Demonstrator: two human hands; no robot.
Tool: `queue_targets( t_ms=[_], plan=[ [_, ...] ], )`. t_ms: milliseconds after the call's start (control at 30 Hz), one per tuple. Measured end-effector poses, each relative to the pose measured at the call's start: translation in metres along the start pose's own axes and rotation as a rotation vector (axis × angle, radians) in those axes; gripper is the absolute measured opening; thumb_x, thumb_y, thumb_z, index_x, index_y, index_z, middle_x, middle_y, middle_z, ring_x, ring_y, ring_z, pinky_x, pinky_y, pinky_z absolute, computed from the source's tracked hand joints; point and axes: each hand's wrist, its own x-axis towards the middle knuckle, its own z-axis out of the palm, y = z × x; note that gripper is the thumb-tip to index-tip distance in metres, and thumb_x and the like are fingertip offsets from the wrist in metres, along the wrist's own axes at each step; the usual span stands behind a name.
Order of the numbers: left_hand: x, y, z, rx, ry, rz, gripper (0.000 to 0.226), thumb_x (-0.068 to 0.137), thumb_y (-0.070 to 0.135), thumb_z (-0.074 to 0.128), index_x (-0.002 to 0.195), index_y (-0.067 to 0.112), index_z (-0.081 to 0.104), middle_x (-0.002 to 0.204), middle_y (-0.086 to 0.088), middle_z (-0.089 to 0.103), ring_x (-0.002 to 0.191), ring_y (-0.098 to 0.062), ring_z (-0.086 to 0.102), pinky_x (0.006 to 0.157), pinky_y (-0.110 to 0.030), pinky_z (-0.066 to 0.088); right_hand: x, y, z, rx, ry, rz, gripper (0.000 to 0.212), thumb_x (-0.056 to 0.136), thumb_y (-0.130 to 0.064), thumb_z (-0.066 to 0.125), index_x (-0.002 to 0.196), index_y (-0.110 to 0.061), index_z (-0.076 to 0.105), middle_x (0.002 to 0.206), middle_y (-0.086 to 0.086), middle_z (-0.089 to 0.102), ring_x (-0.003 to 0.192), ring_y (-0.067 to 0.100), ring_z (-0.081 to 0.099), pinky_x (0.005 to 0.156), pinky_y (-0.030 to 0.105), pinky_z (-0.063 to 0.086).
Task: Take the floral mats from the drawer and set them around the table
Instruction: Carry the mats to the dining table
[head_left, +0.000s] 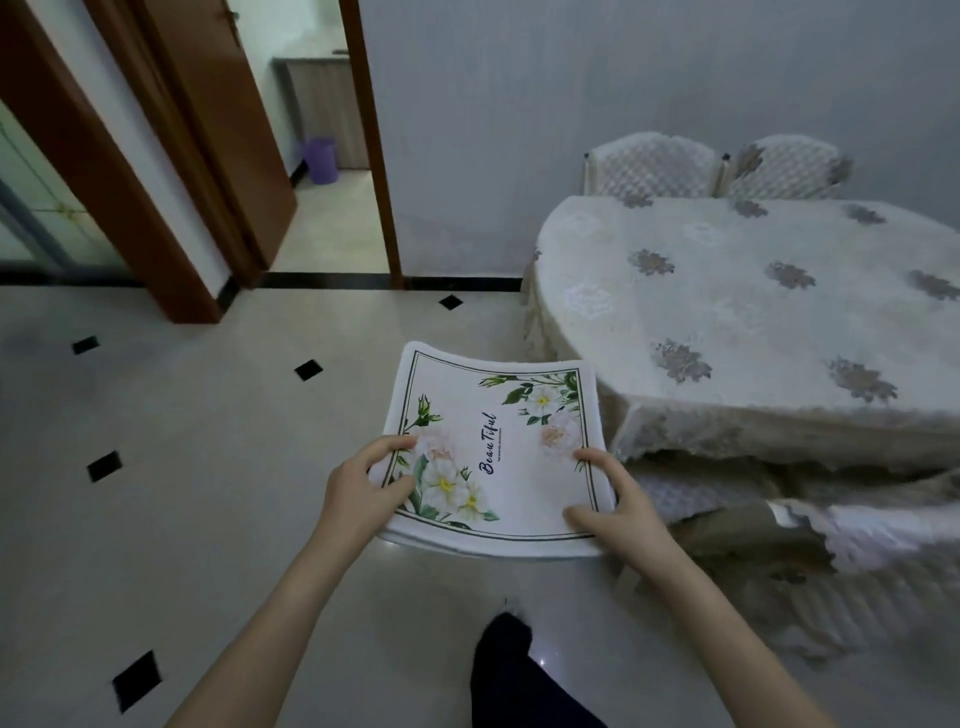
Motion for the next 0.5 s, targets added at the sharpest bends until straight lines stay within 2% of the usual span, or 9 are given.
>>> queue_targets(
  t_ms=[133, 200, 300, 400, 500],
  plan=[
    [0.076, 0.027, 0.023, 0.006, -0.009, 0.020, 0.039, 0.076, 0.004, 0.065, 0.102, 0.032, 0.069, 0.107, 0.024, 0.064, 0.106, -0.001, 0.056, 0.089, -0.020, 0.042, 0.076, -0.011, -0.025, 0.005, 0.018, -0.006, 0.056, 0.073, -0.008, 0.072, 0.113, -0.044, 0.056, 0.112, -0.022, 0.061, 0.089, -0.006, 0.063, 0.074, 0.013, 0.050],
    [0.114, 0.041, 0.035, 0.009, -0.017, 0.029, 0.039, 0.076, 0.004, 0.066, 0.101, 0.034, 0.068, 0.108, 0.024, 0.064, 0.107, -0.001, 0.056, 0.088, -0.020, 0.041, 0.111, -0.018, -0.040, -0.011, 0.036, -0.023, 0.055, 0.074, -0.010, 0.072, 0.114, -0.044, 0.055, 0.117, -0.022, 0.058, 0.095, -0.010, 0.059, 0.078, 0.009, 0.046],
    [0.166, 0.063, 0.053, -0.018, -0.048, 0.042, 0.040, 0.077, 0.003, 0.065, 0.101, 0.035, 0.068, 0.109, 0.026, 0.063, 0.108, 0.002, 0.055, 0.090, -0.020, 0.042, 0.156, -0.024, -0.061, -0.034, 0.080, -0.035, 0.053, 0.076, -0.014, 0.072, 0.117, -0.043, 0.054, 0.127, -0.018, 0.054, 0.111, -0.006, 0.052, 0.089, 0.015, 0.040],
    [0.211, 0.077, 0.074, -0.023, -0.085, 0.053, 0.041, 0.077, 0.003, 0.065, 0.102, 0.034, 0.068, 0.110, 0.027, 0.063, 0.108, 0.005, 0.055, 0.087, -0.018, 0.043, 0.193, -0.027, -0.078, -0.048, 0.110, -0.028, 0.051, 0.079, -0.013, 0.070, 0.119, -0.038, 0.053, 0.124, -0.020, 0.054, 0.102, -0.021, 0.049, 0.077, 0.001, 0.037],
    [0.252, 0.084, 0.092, -0.020, -0.123, 0.070, 0.041, 0.077, 0.003, 0.064, 0.103, 0.033, 0.068, 0.111, 0.025, 0.062, 0.106, 0.001, 0.056, 0.088, -0.020, 0.045, 0.225, -0.025, -0.090, -0.051, 0.149, -0.005, 0.051, 0.079, -0.011, 0.070, 0.120, -0.036, 0.053, 0.124, -0.017, 0.054, 0.096, -0.023, 0.049, 0.073, -0.001, 0.039]
  ],
)
